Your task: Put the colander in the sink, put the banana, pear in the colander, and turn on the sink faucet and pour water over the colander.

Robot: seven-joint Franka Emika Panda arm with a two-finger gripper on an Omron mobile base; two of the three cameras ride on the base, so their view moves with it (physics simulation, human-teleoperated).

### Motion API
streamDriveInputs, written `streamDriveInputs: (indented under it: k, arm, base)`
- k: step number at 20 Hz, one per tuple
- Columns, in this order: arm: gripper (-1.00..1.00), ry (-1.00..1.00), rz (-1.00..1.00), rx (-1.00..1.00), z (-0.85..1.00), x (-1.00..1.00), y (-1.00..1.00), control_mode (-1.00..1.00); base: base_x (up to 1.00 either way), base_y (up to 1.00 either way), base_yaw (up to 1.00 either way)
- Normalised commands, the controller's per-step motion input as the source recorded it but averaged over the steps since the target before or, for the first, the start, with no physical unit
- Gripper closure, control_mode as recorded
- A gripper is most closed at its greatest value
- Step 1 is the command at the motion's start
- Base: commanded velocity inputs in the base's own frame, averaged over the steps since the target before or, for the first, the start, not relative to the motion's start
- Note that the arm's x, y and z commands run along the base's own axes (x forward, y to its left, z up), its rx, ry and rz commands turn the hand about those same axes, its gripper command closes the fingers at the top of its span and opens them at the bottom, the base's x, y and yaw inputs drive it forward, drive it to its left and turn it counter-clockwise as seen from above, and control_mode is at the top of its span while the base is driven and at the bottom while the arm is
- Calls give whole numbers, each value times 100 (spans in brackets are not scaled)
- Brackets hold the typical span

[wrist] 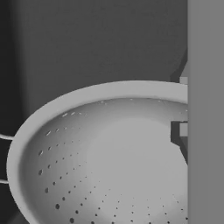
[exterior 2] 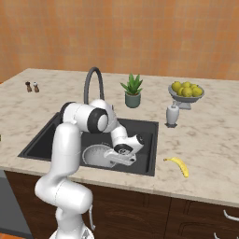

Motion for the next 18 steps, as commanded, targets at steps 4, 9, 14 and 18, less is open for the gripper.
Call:
streamDriveInputs:
  k: [4, 9, 14, 18]
  arm:
    - [-100, 0, -9, 0, -11, 0, 30, -100]
    - [-100, 0, -10, 0, 1, -1, 1, -100]
    - [-100, -2, -6, 3, 46, 0, -16, -100]
    - [-100, 0, 0, 2, 100, 0, -37, -100]
  base:
    - [0, 0, 0]
    - [0, 0, 0]
    - [0, 0, 0]
    - [0, 0, 0]
